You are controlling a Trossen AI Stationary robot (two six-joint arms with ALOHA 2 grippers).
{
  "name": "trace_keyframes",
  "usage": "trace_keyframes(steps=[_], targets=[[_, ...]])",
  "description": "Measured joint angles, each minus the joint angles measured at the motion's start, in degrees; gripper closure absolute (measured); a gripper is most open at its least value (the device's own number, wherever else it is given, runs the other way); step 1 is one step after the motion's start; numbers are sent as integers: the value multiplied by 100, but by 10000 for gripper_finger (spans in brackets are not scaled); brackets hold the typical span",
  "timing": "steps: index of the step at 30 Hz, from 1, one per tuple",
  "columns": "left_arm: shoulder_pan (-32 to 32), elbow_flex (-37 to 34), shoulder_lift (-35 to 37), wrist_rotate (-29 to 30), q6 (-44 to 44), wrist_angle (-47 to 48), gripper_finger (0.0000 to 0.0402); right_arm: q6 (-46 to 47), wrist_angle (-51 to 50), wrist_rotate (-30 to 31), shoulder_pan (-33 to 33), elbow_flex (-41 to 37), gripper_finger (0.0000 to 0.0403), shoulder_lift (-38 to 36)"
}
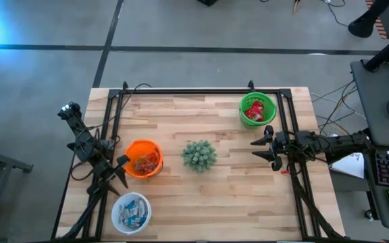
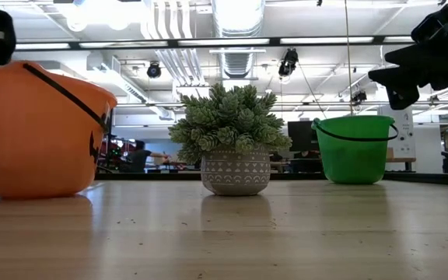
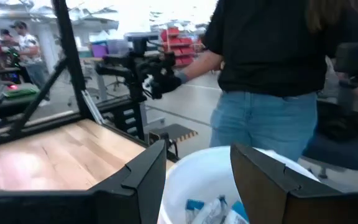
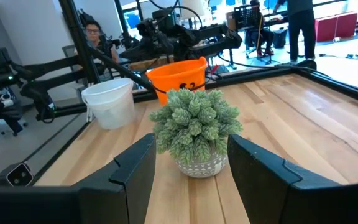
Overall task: Sort candy
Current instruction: Return to Home Position
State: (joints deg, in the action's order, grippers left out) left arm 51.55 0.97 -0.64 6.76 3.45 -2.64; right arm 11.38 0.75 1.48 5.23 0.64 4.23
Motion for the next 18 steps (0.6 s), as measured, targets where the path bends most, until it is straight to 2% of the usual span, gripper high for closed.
trace_keyframes(steps=[18], targets=[[0, -20, -306, -100, -413, 105, 239, 59, 0, 2, 0, -2, 213, 0]])
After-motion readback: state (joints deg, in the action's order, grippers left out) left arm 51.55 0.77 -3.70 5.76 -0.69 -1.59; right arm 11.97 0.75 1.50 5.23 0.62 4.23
